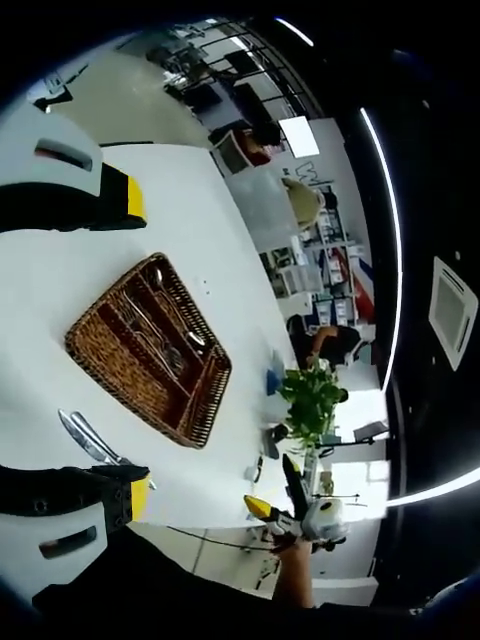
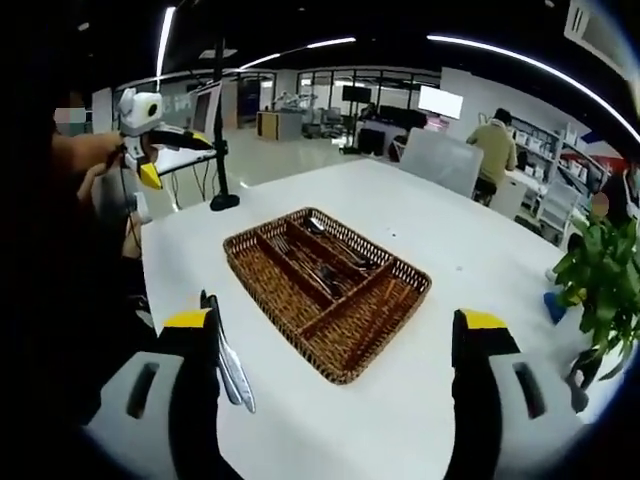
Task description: Arrange the knives, forks, and spoons in their matching storage slots by inserting each utensil handle-first until every utensil is classified and aligned in the correct compartment
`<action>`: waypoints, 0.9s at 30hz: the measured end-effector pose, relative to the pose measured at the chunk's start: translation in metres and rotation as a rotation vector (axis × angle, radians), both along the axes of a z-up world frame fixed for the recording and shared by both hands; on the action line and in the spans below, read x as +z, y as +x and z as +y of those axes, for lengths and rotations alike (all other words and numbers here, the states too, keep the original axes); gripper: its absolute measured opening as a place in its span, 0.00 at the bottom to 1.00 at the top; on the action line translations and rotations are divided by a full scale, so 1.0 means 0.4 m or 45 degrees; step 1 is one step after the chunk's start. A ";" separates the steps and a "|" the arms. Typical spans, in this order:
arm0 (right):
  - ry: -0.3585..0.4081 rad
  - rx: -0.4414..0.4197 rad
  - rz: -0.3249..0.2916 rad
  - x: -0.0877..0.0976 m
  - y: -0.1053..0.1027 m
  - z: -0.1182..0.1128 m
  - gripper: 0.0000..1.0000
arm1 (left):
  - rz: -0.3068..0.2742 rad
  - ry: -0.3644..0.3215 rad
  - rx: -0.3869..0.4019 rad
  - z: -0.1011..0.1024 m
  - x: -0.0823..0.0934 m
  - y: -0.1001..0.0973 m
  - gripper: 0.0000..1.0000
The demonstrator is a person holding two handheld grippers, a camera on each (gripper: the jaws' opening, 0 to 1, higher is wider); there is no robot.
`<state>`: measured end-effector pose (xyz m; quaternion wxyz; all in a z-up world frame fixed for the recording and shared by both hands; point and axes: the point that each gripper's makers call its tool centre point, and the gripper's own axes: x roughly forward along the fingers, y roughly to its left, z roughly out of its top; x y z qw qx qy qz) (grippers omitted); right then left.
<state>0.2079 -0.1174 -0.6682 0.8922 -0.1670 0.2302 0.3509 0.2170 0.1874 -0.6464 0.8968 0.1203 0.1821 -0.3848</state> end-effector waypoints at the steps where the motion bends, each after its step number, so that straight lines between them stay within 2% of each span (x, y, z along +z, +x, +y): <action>1: -0.011 0.014 0.002 -0.006 -0.002 0.005 0.99 | 0.005 -0.002 -0.006 0.002 -0.003 -0.002 0.99; 4: -0.047 0.031 0.012 -0.025 -0.006 0.010 0.98 | 0.018 0.017 -0.009 0.006 -0.015 -0.004 0.99; 7: -0.064 0.066 0.026 -0.042 -0.020 0.025 0.98 | -0.002 0.097 0.007 0.023 -0.025 -0.002 0.99; 8: -0.087 0.110 0.029 -0.054 -0.026 0.033 0.97 | 0.009 0.090 0.012 0.021 -0.026 -0.005 0.99; 10: -0.122 0.125 0.040 -0.073 -0.028 0.033 0.96 | 0.034 0.066 0.027 0.027 -0.025 -0.007 0.99; 14: -0.132 0.150 0.062 -0.100 -0.028 0.044 0.89 | 0.033 0.040 0.052 0.027 -0.015 -0.003 0.99; 16: -0.131 0.170 0.073 -0.116 -0.031 0.054 0.89 | 0.016 0.026 0.063 0.025 -0.003 0.001 0.99; 19: -0.192 0.220 0.113 -0.166 -0.047 0.063 0.88 | 0.010 0.016 0.076 0.028 0.005 0.009 0.99; 21: -0.243 0.247 0.132 -0.208 -0.056 0.062 0.81 | 0.004 0.008 0.084 0.027 0.011 0.013 0.99; 22: -0.269 0.260 0.141 -0.229 -0.060 0.062 0.81 | 0.002 0.004 0.088 0.027 0.013 0.015 0.99; 24: -0.262 0.273 0.146 -0.249 -0.063 0.068 0.81 | -0.002 0.007 0.086 0.025 0.018 0.013 0.99; 27: -0.321 0.286 0.182 -0.296 -0.067 0.065 0.80 | -0.027 0.005 0.111 0.033 0.027 0.016 0.99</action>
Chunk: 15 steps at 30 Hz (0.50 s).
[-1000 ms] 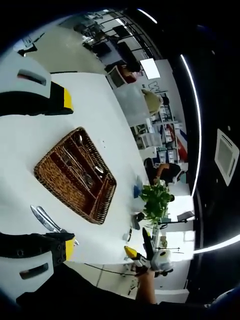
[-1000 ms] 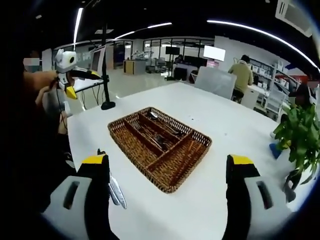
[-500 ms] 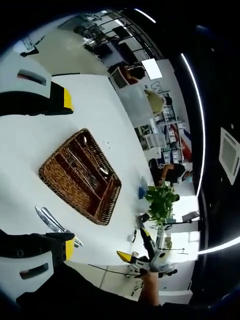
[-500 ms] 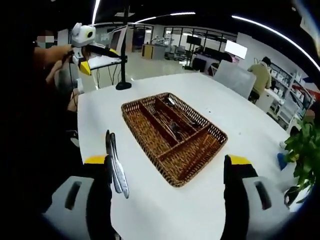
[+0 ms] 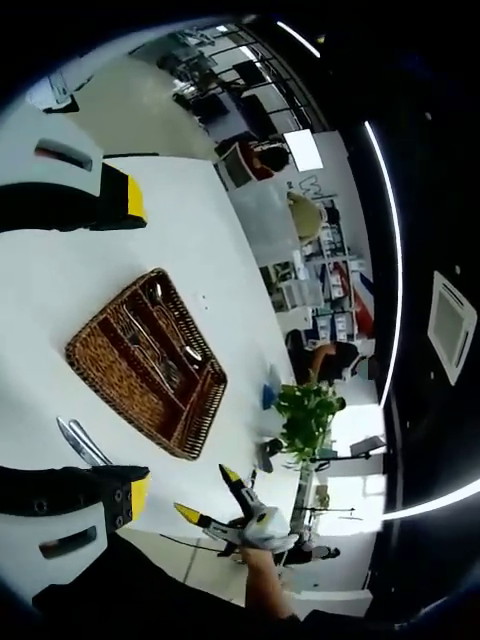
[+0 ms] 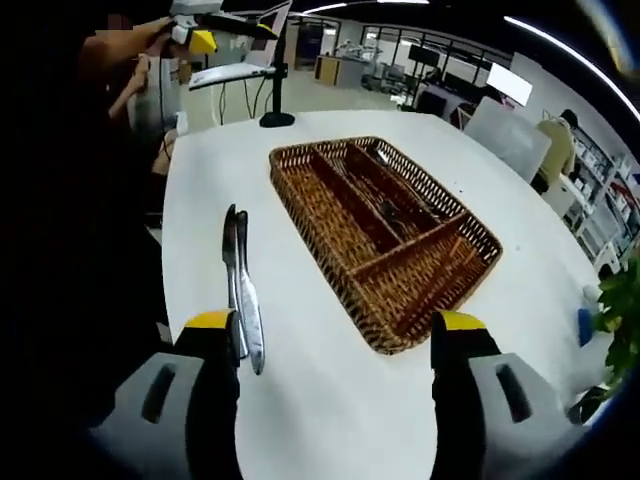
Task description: Arrange the knives, forks, and spoons in their matching storage slots by inserting each utensil handle-first until every utensil is classified and aligned in the correct compartment
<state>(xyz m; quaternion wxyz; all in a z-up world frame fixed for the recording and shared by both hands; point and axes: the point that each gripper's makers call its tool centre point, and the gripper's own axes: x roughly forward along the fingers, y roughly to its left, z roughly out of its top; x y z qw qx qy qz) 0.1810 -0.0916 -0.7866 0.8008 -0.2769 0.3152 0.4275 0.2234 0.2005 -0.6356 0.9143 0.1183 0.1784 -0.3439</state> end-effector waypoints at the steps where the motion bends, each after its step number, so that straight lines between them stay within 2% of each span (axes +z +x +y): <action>1: -0.005 0.002 0.021 -0.012 -0.004 0.002 0.80 | -0.014 0.005 0.010 0.003 0.004 0.003 0.99; 4: -0.025 0.014 0.048 -0.048 -0.012 0.018 0.81 | -0.004 -0.005 0.014 0.001 0.010 -0.002 1.00; 6: -0.066 0.019 0.058 -0.082 -0.011 0.021 0.81 | -0.015 -0.004 0.020 0.001 0.019 -0.004 1.00; 8: -0.163 -0.001 0.078 -0.127 -0.006 0.008 0.81 | -0.017 -0.019 0.025 -0.002 0.024 -0.005 1.00; 9: -0.154 0.027 0.067 -0.136 -0.006 0.022 0.83 | -0.014 -0.021 0.027 -0.003 0.023 -0.006 0.99; 12: -0.175 0.054 0.030 -0.144 0.000 0.033 0.89 | -0.012 -0.017 0.018 -0.010 0.024 -0.015 1.00; 13: -0.239 0.074 -0.007 -0.140 0.006 0.021 0.85 | -0.014 -0.021 0.019 -0.009 0.027 -0.018 0.99; 14: -0.238 0.103 -0.035 -0.134 0.007 0.026 0.82 | -0.016 -0.023 0.022 -0.007 0.029 -0.020 0.99; 15: -0.226 0.098 -0.023 -0.133 -0.001 0.028 0.80 | -0.017 -0.026 0.027 -0.004 0.030 -0.021 1.00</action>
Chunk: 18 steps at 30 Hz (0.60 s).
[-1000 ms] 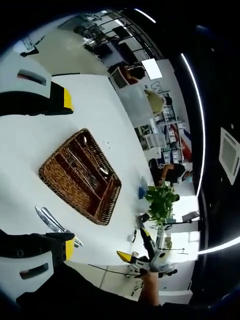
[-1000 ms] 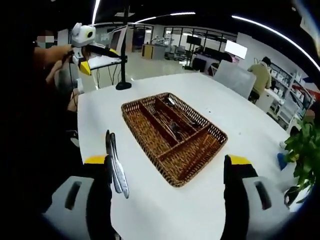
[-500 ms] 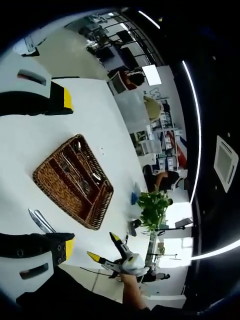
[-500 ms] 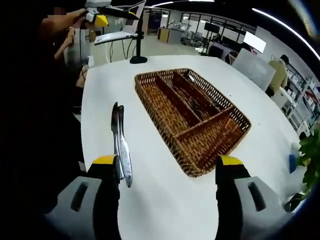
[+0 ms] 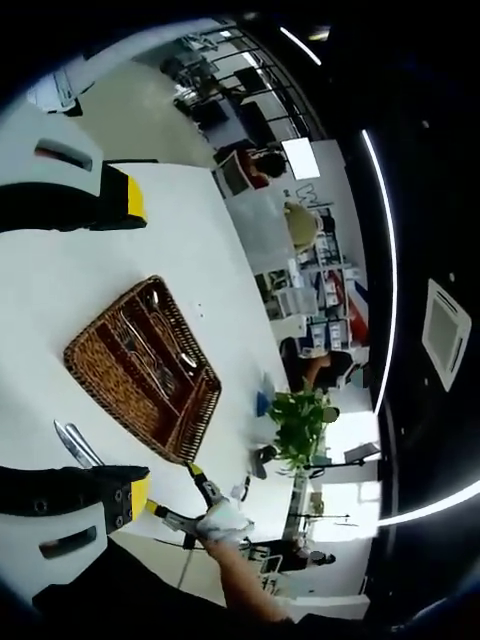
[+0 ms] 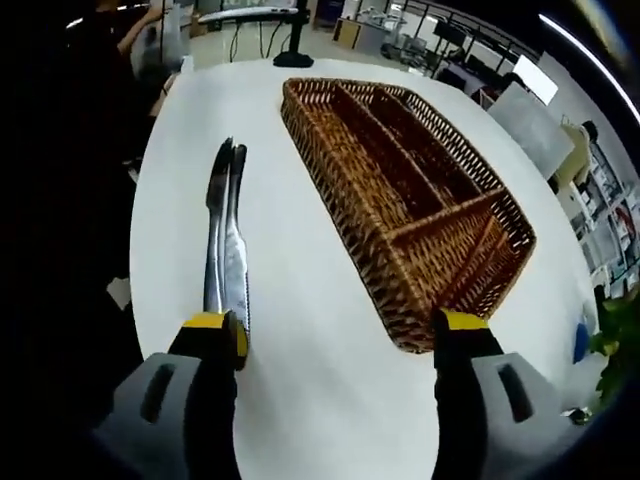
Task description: Arrange the knives, forks, and spoons in their matching storage slots by inserting each utensil handle-first until every utensil is classified and aligned in the correct compartment
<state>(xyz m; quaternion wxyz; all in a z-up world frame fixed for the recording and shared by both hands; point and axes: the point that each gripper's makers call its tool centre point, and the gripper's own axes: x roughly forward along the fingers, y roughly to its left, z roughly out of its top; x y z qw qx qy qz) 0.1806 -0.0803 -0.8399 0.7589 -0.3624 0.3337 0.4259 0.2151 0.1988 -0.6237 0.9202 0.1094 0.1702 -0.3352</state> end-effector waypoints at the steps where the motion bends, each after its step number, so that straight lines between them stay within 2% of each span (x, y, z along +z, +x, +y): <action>1: 0.003 0.000 0.005 0.002 -0.005 0.002 0.80 | 0.000 -0.004 0.005 0.002 0.000 -0.001 0.99; 4: 0.038 0.024 0.018 0.009 -0.029 0.017 0.78 | 0.001 -0.003 0.014 0.008 -0.003 -0.006 1.00; 9: 0.013 0.042 0.064 -0.029 -0.051 0.020 0.76 | 0.001 -0.009 0.022 0.007 -0.002 -0.012 1.00; 12: -0.009 0.027 0.067 -0.049 -0.039 0.014 0.75 | 0.002 -0.011 0.020 0.006 0.000 -0.016 1.00; 14: -0.007 0.024 0.069 -0.052 -0.036 0.015 0.75 | 0.001 -0.011 0.020 0.007 0.000 -0.016 0.99; 15: 0.029 -0.004 0.090 -0.055 -0.029 0.026 0.76 | -0.002 -0.014 0.028 0.008 0.003 -0.018 0.99; 18: 0.009 -0.015 0.088 -0.061 -0.020 0.023 0.73 | -0.011 -0.017 0.030 0.007 0.010 -0.023 0.99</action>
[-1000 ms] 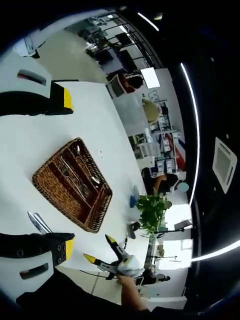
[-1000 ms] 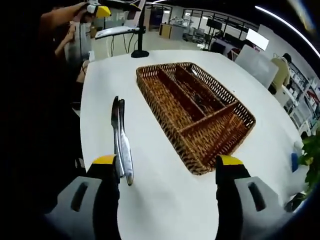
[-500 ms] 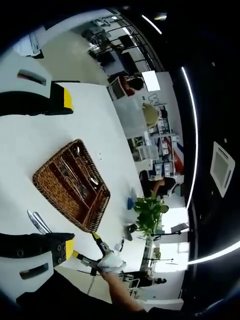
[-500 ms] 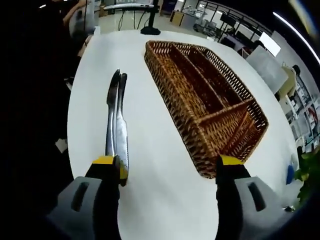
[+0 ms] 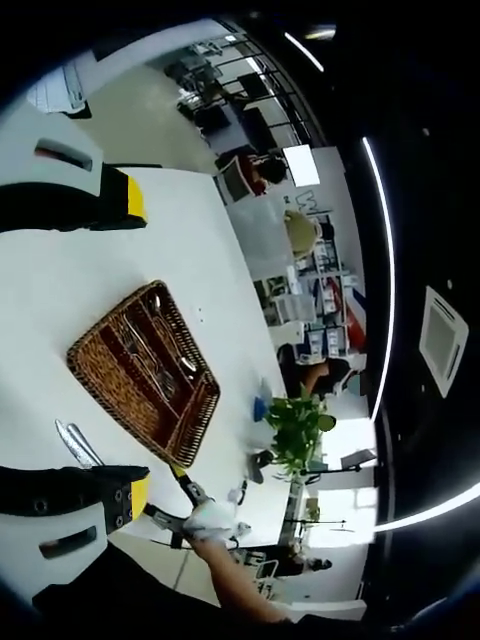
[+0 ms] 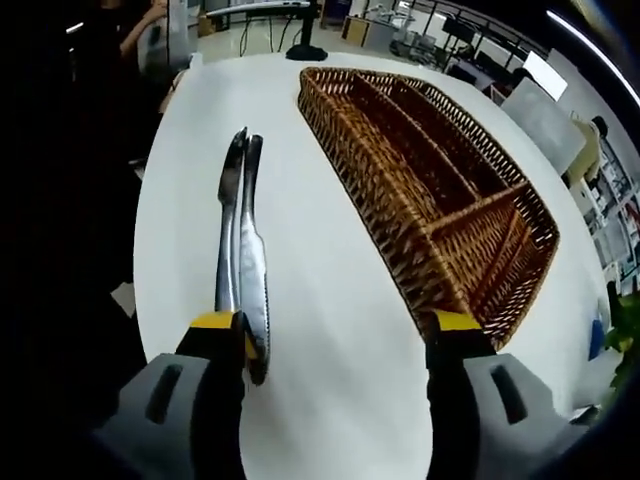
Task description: Arrange the knives, forks, and spoons in their matching storage slots by inserting each utensil handle-first until every utensil is classified and aligned in the correct compartment
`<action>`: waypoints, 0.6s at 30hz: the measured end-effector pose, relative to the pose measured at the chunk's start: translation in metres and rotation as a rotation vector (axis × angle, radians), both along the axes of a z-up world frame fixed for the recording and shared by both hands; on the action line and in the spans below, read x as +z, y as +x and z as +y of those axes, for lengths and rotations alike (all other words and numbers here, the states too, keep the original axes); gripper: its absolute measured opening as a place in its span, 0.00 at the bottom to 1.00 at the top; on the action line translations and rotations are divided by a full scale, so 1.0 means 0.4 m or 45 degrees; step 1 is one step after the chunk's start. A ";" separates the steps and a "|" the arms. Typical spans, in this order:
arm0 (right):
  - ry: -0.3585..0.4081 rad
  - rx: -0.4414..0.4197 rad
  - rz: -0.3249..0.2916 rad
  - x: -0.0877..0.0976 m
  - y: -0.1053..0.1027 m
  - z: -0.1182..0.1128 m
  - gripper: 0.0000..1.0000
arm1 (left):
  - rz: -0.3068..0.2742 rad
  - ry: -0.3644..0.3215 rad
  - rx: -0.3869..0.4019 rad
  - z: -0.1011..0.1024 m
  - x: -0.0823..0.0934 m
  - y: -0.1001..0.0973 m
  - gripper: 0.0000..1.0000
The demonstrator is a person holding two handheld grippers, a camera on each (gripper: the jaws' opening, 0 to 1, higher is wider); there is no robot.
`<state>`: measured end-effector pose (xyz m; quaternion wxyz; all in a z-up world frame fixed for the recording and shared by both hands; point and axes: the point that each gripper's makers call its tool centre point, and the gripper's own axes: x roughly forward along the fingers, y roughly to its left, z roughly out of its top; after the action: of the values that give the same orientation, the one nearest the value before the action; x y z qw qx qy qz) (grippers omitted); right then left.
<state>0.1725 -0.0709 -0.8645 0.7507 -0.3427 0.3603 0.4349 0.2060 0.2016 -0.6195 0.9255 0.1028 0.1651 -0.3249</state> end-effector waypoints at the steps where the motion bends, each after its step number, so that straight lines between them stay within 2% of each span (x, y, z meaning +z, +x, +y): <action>1: -0.003 0.006 -0.003 0.000 0.000 0.000 0.74 | 0.000 -0.003 0.002 0.001 0.001 0.000 0.99; 5: 0.011 0.038 0.013 0.002 -0.013 0.012 0.74 | -0.002 -0.005 0.011 0.010 0.000 0.000 0.99; 8: 0.000 0.059 0.018 -0.003 -0.018 0.016 0.71 | -0.003 -0.008 0.013 0.009 0.002 -0.001 0.99; 10: 0.002 0.040 0.026 -0.004 -0.016 0.017 0.70 | -0.004 -0.015 0.012 0.005 0.004 -0.001 0.99; 11: 0.002 0.019 0.026 -0.003 -0.013 0.015 0.67 | -0.005 -0.014 0.010 0.005 0.004 0.000 0.99; 14: -0.009 0.009 0.037 -0.005 -0.014 0.011 0.47 | -0.005 -0.014 0.007 0.004 0.003 0.003 0.99; 16: -0.012 -0.015 0.062 -0.012 -0.018 0.008 0.44 | -0.006 -0.013 0.004 0.004 0.003 0.005 0.99; 18: 0.018 -0.001 0.095 -0.010 -0.028 0.017 0.46 | -0.013 -0.014 0.000 0.003 0.008 0.008 0.99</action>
<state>0.1614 -0.0642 -0.8683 0.7392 -0.3210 0.3851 0.4497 0.2090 0.2026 -0.6162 0.9268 0.0994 0.1588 -0.3254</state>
